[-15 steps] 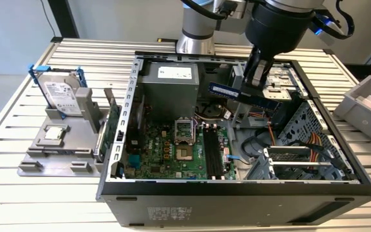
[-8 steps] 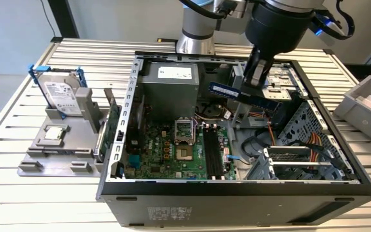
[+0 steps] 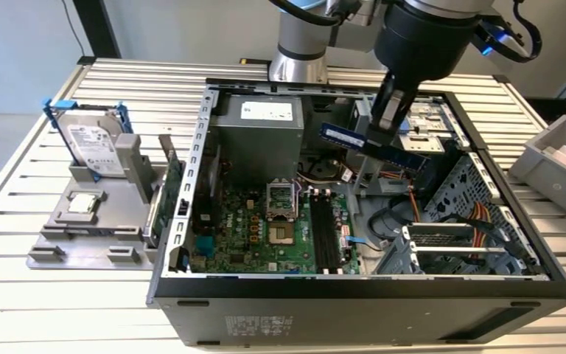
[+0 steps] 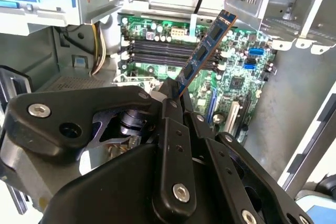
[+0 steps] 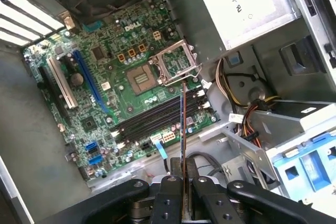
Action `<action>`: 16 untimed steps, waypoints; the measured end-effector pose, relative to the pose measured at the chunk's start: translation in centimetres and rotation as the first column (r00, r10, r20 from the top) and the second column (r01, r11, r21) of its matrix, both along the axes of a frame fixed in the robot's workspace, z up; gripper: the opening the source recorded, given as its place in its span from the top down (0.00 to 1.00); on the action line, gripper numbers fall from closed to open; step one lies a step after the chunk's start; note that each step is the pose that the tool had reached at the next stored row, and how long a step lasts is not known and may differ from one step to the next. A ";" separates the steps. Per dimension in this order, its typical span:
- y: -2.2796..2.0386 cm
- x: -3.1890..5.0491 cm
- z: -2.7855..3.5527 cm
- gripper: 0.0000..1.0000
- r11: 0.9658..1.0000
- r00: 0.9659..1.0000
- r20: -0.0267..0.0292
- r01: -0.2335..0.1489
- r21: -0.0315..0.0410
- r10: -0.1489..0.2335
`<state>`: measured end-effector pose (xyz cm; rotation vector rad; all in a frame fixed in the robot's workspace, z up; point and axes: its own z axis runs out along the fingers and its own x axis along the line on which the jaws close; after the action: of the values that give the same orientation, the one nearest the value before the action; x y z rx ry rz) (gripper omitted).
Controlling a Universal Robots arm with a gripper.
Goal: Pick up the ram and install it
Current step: 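Insert the ram into the slot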
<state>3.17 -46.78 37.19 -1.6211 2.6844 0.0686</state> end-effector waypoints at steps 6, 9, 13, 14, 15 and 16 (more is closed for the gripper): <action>0.00 0.00 0.00 1.00 0.999 0.999 0.000 0.044 0.000 -0.044; 0.00 0.00 0.01 1.00 0.998 0.998 0.000 0.065 0.000 -0.065; 0.00 0.00 0.01 1.00 0.996 0.996 -0.001 0.090 0.000 -0.090; 0.00 0.00 0.00 1.00 0.995 0.995 -0.001 0.097 0.000 -0.097; 0.00 0.00 0.01 1.00 0.995 0.995 -0.001 0.104 0.000 -0.104; 0.00 0.00 0.00 1.00 0.994 0.994 -0.001 0.110 0.000 -0.110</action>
<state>3.17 -46.77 37.19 -1.4702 2.7682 0.0687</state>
